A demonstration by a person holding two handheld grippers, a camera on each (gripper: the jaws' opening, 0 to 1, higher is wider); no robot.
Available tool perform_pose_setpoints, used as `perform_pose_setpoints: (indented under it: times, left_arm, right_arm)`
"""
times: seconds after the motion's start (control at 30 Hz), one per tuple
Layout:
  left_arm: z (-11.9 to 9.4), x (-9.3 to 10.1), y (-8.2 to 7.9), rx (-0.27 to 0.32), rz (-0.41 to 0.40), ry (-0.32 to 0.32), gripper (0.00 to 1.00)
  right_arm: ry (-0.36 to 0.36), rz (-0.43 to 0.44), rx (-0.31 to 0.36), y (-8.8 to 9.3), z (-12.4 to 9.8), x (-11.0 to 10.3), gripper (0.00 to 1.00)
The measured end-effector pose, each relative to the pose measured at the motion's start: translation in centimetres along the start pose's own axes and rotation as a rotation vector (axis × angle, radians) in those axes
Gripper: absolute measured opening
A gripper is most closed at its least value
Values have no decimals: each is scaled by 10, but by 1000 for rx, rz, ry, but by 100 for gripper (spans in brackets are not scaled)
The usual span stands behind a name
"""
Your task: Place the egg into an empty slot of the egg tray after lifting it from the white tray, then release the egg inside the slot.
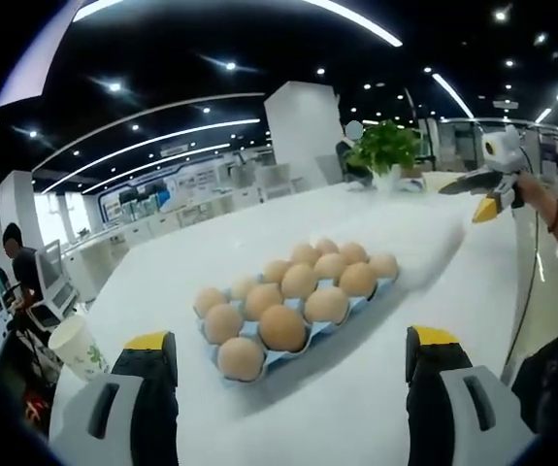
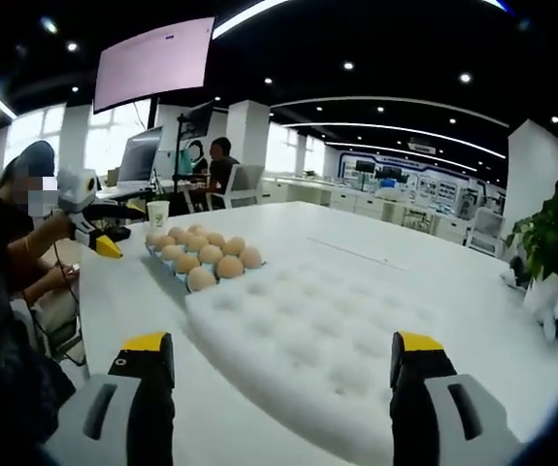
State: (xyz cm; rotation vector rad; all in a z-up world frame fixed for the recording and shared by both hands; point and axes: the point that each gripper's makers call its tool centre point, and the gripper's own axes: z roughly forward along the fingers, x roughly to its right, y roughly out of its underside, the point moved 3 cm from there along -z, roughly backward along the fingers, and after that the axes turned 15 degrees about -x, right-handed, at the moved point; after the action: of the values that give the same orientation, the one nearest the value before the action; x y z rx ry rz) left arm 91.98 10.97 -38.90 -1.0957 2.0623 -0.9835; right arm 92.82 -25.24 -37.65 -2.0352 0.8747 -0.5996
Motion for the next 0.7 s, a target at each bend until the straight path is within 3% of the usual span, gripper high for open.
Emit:
perform_pose_setpoints:
  times: [0.33, 0.7]
  left_arm:
    - [-5, 5, 2, 13, -27, 4, 100]
    - [-8, 4, 5, 16, -64, 8, 100]
  right_arm:
    - [29, 22, -16, 15, -17, 4, 99]
    - [38, 36, -36, 23, -18, 6, 98]
